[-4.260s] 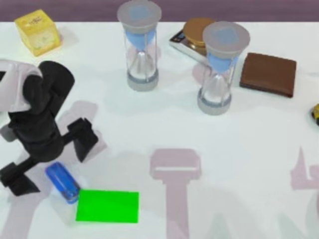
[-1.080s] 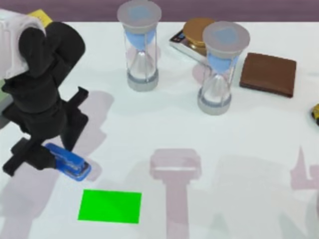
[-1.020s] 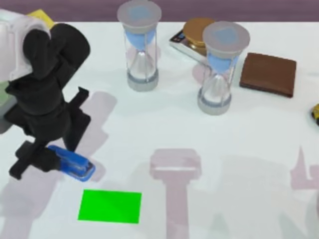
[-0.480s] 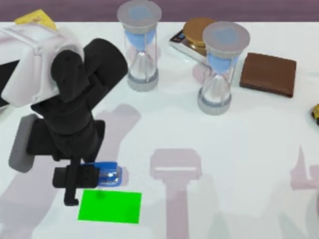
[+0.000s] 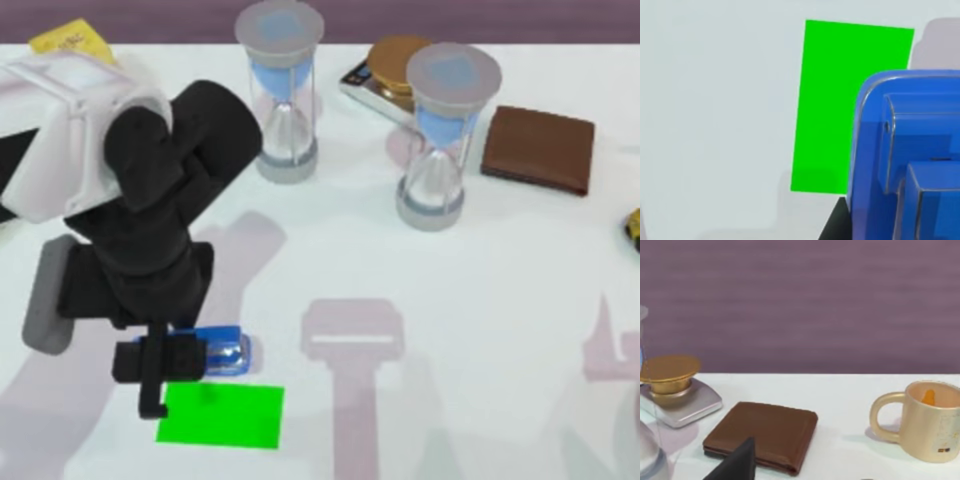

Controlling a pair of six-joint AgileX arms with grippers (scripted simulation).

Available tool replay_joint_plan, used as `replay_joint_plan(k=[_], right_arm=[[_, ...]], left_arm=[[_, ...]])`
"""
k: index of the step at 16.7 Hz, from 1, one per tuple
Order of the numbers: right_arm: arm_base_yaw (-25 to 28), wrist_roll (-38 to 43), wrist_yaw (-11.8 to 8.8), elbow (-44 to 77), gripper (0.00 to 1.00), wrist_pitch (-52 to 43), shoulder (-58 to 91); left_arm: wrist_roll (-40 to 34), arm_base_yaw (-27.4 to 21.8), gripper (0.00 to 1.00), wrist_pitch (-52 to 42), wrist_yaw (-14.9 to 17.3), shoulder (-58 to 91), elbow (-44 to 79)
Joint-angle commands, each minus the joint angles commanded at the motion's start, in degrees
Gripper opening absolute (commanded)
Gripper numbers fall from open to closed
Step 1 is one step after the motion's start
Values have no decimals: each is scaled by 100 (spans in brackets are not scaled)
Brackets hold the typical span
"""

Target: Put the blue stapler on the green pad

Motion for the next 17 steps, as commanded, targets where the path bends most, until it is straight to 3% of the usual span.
replay_joint_plan(k=[10, 15, 17], right_arm=[[0, 0, 0, 0, 100, 0, 0], [0, 0, 0, 0, 100, 0, 0], [0, 0, 0, 0, 100, 0, 0]], left_arm=[[-20, -43, 0, 2203, 2, 855, -1303], [-24, -49, 0, 2348, 0, 926, -1409], [-24, -49, 15, 2348, 0, 926, -1409]])
